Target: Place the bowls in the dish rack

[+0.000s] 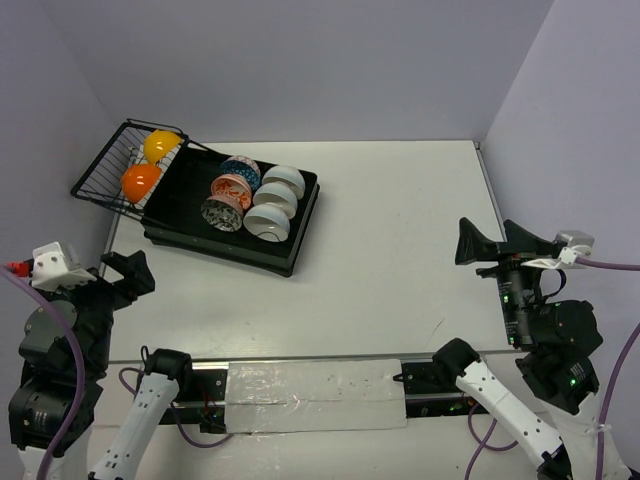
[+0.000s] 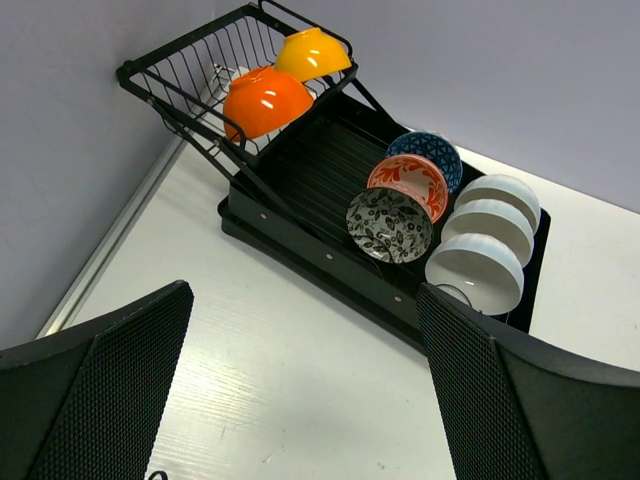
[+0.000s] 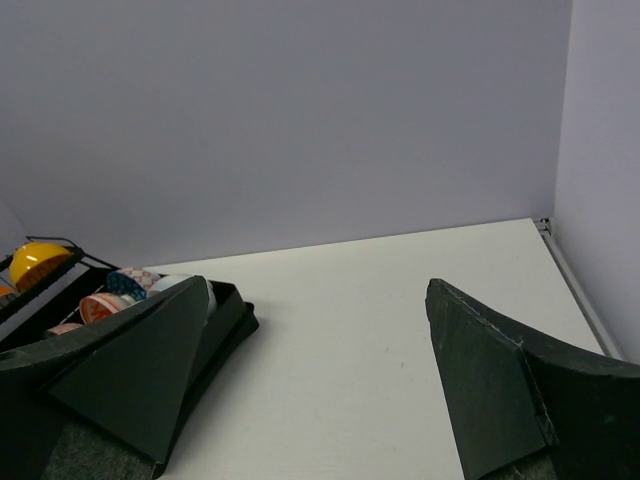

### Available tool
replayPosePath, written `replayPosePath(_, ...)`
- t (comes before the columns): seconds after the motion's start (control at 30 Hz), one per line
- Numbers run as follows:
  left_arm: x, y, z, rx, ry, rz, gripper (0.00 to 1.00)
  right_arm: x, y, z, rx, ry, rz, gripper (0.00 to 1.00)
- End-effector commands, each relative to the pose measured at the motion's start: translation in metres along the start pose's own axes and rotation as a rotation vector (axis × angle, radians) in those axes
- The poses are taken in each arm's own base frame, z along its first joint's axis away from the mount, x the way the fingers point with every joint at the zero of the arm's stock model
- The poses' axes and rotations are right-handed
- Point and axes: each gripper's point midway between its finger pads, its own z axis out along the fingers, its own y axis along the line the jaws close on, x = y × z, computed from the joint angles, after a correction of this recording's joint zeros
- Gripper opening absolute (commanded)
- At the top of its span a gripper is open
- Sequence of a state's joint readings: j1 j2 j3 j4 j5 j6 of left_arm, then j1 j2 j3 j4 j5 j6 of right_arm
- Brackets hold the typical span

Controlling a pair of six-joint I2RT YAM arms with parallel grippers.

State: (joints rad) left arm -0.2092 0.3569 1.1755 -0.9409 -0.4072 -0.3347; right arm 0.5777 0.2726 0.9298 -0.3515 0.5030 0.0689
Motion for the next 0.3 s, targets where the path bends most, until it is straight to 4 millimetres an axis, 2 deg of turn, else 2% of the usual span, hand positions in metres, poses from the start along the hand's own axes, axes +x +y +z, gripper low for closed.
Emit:
replayPosePath(0.0,-0.0067,-0.0063,-0.0003,0.036,-0.033,-0.009,0.99,-0.0044,0.0026,0.0037,-0.002,-0.018,0.009,0.97)
replayPosePath(0.27,-0.0039,-0.0056,0.0002,0.036,-0.031,-0.009,0.99,-0.0055,0.0014,0.0034,0.002,-0.020,0.002,0.97)
